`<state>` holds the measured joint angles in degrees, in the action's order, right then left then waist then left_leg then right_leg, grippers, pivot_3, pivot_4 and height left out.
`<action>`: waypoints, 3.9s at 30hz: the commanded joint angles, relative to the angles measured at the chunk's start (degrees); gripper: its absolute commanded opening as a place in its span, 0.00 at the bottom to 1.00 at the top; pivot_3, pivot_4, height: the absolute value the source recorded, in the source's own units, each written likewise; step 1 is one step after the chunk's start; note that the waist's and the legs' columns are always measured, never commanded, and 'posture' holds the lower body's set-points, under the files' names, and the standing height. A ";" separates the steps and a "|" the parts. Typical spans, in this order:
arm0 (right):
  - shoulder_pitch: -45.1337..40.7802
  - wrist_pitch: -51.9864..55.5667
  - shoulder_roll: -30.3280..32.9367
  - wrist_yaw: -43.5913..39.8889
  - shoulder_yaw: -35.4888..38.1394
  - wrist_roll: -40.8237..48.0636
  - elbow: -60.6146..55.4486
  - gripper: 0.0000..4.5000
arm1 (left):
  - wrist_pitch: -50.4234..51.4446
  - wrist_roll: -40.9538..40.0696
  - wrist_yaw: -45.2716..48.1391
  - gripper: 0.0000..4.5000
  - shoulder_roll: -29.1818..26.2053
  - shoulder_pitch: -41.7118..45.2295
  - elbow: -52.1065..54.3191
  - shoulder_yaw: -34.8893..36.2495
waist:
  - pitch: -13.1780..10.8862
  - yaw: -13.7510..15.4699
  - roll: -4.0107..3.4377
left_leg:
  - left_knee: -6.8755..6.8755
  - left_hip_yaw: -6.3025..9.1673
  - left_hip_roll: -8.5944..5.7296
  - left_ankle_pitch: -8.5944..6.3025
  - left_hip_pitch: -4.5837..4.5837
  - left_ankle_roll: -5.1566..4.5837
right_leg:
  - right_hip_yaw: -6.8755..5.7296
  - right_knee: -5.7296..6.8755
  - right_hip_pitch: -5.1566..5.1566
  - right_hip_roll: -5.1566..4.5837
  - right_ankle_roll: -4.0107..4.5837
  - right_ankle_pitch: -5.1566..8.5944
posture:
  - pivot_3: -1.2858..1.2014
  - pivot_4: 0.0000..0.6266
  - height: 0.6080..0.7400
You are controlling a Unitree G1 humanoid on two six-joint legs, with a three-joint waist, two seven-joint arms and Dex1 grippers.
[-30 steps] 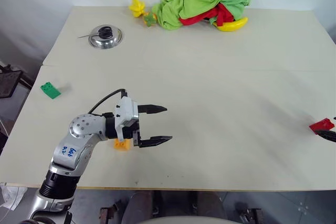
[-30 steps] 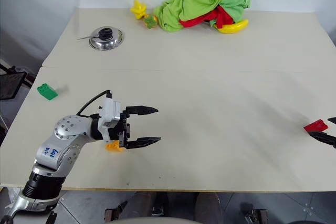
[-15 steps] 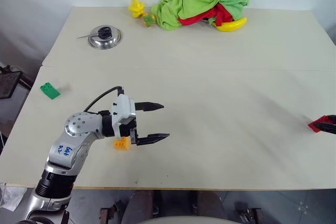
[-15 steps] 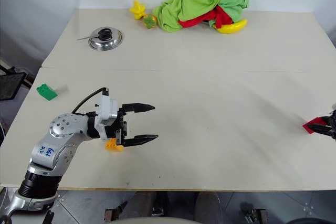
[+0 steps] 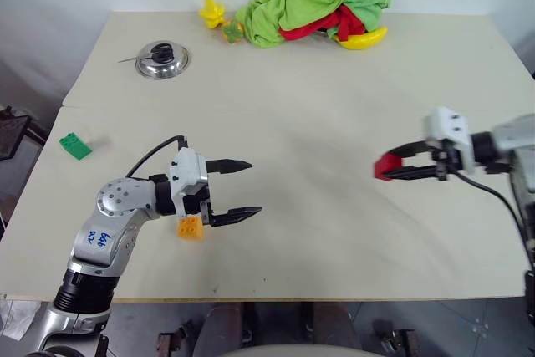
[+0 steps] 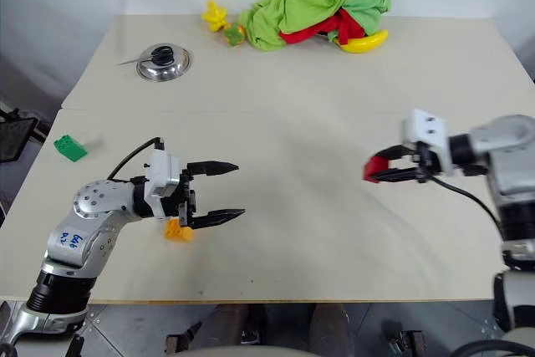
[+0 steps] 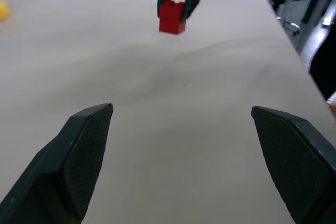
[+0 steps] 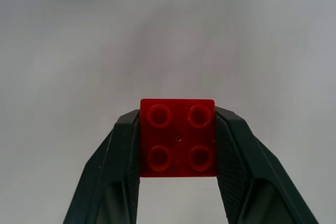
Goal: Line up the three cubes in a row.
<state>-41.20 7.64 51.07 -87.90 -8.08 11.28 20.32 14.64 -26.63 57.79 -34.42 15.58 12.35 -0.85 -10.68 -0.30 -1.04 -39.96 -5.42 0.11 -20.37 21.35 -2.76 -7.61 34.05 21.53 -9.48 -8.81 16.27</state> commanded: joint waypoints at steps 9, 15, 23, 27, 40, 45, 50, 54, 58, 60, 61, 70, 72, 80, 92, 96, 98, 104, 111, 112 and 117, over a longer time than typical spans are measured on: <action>-6.71 -5.62 -7.20 -0.89 -6.99 -5.49 6.63 0.33 | -1.72 0.45 0.15 1.00 -0.84 -0.52 -0.28 1.80 | -0.02 0.13 0.03 | 0.03 0.14 -0.18 -0.05 0.19 -0.09 | -0.17 -0.12 0.02 -0.10 -0.01 -0.01 | 0.52 0.24 1.00; -8.15 -8.60 -8.46 -0.89 -7.95 -7.79 10.97 0.41 | -2.16 0.98 -0.02 1.00 -0.98 -1.02 -0.26 1.79 | -0.02 -0.13 0.03 | -0.01 0.09 -0.10 -0.05 0.16 -0.08 | -0.13 -0.07 0.02 -0.03 -0.01 -0.01 | 0.52 0.24 1.00; -6.44 -7.97 -7.49 -4.07 -1.65 -0.18 7.44 0.98 | -2.19 -1.43 -1.08 1.00 -1.13 -3.61 -0.64 6.68 | -0.02 -0.08 0.03 | 0.00 0.10 -0.08 -0.05 0.15 -0.08 | -0.12 -0.06 0.02 -0.02 -0.01 -0.01 | 0.52 0.24 1.00; -0.17 -9.41 -7.09 -4.16 5.95 9.16 1.35 0.99 | -5.57 -2.13 -2.86 1.00 -1.33 -8.19 -4.11 15.32 | -0.03 0.06 0.04 | 0.02 0.12 -0.07 -0.05 0.15 -0.08 | -0.15 -0.09 0.02 -0.02 -0.01 0.00 | 0.52 0.24 1.00; 27.47 -7.91 -14.42 7.72 19.83 25.21 -21.65 0.99 | -20.40 -2.26 -24.90 1.00 11.32 -30.37 -10.79 47.56 | -0.04 0.18 0.26 | 0.11 0.03 -0.04 -0.12 -0.06 -0.05 | 0.00 -0.12 -0.07 -0.10 -0.03 -0.02 | 0.52 0.24 1.00; 29.66 -10.04 -14.51 9.02 21.07 23.87 -21.31 0.99 | -20.79 -3.55 -30.38 1.00 13.55 -32.37 -14.53 51.35 | -0.03 0.46 0.34 | 0.11 0.02 -0.02 -0.16 -0.10 -0.04 | 0.01 -0.08 -0.05 -0.15 -0.02 -0.02 | 0.52 0.24 1.00; 29.73 -10.39 -14.95 10.92 20.95 23.53 -21.10 0.99 | -18.55 -1.19 -34.51 1.00 10.82 -28.16 -17.03 48.12 | 0.02 0.59 0.47 | 0.11 0.03 -0.02 -0.32 -0.09 0.19 | 0.01 -0.08 -0.01 -0.21 0.00 -0.01 | 0.52 0.24 1.00; 29.59 -10.02 -15.34 12.11 19.91 23.18 -21.60 0.99 | -13.28 -0.93 -33.12 1.00 4.59 -18.90 -21.95 42.59 | 0.04 1.19 0.49 | 0.10 0.03 -0.03 -0.28 -0.08 0.13 | -0.02 0.03 0.01 -0.19 0.01 -0.01 | 0.52 0.24 1.00; 29.49 -9.16 -15.63 13.43 18.95 23.07 -23.35 0.99 | -9.42 3.16 -36.69 1.00 -1.18 -9.78 -29.35 38.52 | 0.04 0.79 0.49 | 0.12 0.00 -0.07 -0.19 -0.08 -0.06 | -0.01 0.04 0.02 -0.15 0.01 -0.01 | 0.52 0.24 1.00; 29.96 -8.37 -15.32 13.89 18.81 23.59 -24.74 0.99 | -7.65 4.51 -41.11 1.00 -0.74 -6.95 -28.84 37.37 | 0.04 0.16 0.50 | 0.22 -0.02 -0.12 -0.20 -0.09 -0.07 | -0.01 0.02 0.05 -0.15 0.01 -0.01 | 0.52 0.24 1.00; 30.39 -7.84 -15.12 14.09 18.84 23.90 -25.59 0.99 | -5.63 5.03 -44.13 1.00 0.56 -6.19 -26.75 36.58 | 0.04 0.01 0.50 | 0.28 -0.03 -0.13 -0.20 -0.09 -0.07 | -0.02 0.01 0.06 -0.15 0.01 -0.01 | 0.52 0.24 1.00; 32.15 -4.98 -14.63 14.93 18.89 24.92 -28.30 0.99 | -0.04 8.08 -61.38 1.00 11.34 -0.71 -18.31 33.38 | 0.01 0.45 0.84 | 0.33 0.02 -0.14 -0.19 -0.08 -0.10 | -0.13 -0.10 -0.01 -0.10 0.01 -0.01 | 0.52 0.24 1.00; 31.69 -4.60 -14.64 14.69 18.54 24.78 -27.89 0.99 | -1.09 9.17 -63.13 1.00 11.81 1.94 -20.77 32.77 | 0.03 0.68 0.89 | 0.23 0.02 -0.13 -0.17 -0.08 -0.13 | -0.12 -0.08 -0.05 -0.10 0.00 -0.02 | 0.52 0.24 1.00; 29.87 -2.59 -15.44 14.74 16.91 24.86 -27.84 0.99 | -4.28 13.58 -68.38 1.00 12.58 8.70 -29.45 30.29 | 0.04 1.14 0.90 | 0.14 -0.01 -0.13 -0.18 -0.09 -0.11 | -0.08 -0.03 -0.03 -0.09 -0.01 -0.02 | 0.52 0.24 1.00; 31.56 -3.14 -17.00 16.16 16.16 23.84 -27.80 1.00 | -13.81 15.35 -72.42 0.66 12.68 14.81 -42.07 29.68 | 0.05 1.70 0.94 | 0.12 -0.02 -0.15 -0.17 -0.06 -0.11 | -0.12 -0.06 -0.04 -0.08 -0.02 -0.03 | 0.52 0.24 1.00; 32.75 -3.57 -17.53 16.81 15.98 23.52 -28.36 1.00 | -14.99 14.32 -69.52 0.37 11.95 15.75 -44.98 29.42 | 0.05 1.70 0.94 | 0.10 -0.04 -0.14 -0.17 -0.06 -0.12 | -0.13 -0.03 -0.04 -0.07 -0.02 -0.03 | 0.52 0.24 1.00; 33.62 -3.92 -17.58 17.10 16.17 23.25 -28.89 1.00 | -18.12 13.20 -65.08 0.32 11.62 16.15 -45.14 29.08 | 0.05 1.72 0.94 | 0.10 -0.03 -0.13 -0.17 -0.06 -0.12 | -0.12 -0.03 -0.04 -0.07 -0.02 -0.03 | 0.52 0.24 1.00; 38.98 -3.69 -14.78 18.47 21.16 24.50 -32.27 1.00 | -17.75 -2.32 -22.71 0.32 6.38 16.19 -34.36 23.93 | 0.00 1.72 1.02 | 0.09 -0.01 -0.12 -0.17 0.05 -0.12 | -0.20 -0.05 0.03 -0.06 -0.01 -0.02 | 0.52 0.24 1.00; 48.78 -2.99 -10.18 18.25 30.98 26.32 -35.21 1.00 | -6.05 -5.47 13.03 0.32 0.17 27.80 -35.80 8.87 | 0.03 1.87 0.98 | 0.02 -0.11 -0.31 -0.17 -0.02 -0.12 | -0.13 -0.08 -0.09 -0.01 -0.02 -0.03 | 0.52 0.24 1.00; 49.88 -2.98 -9.93 18.26 31.90 26.41 -35.57 1.00 | -5.83 -4.57 15.44 0.32 0.49 29.73 -37.50 7.26 | 0.03 1.90 0.98 | 0.02 -0.10 -0.34 -0.17 -0.02 -0.12 | -0.14 -0.08 -0.09 0.01 -0.02 -0.03 | 0.52 0.24 1.00; 55.85 -3.17 -11.00 20.86 36.54 26.84 -39.33 1.00 | -12.46 4.98 25.55 0.32 8.32 39.63 -54.04 -3.01 | 0.03 1.63 0.97 | 0.04 -0.23 -0.33 -0.17 -0.02 -0.11 | -0.11 -0.14 -0.06 0.16 -0.03 -0.02 | 0.52 0.24 1.00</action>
<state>14.10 5.00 40.32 -67.85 26.23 36.72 -16.45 4.75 -24.08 81.41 -26.55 53.98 -38.70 -2.45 -10.65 1.33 -0.07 -39.92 -5.66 -0.20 -20.54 21.33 -2.87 -7.69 33.90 21.48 -9.31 -8.84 16.25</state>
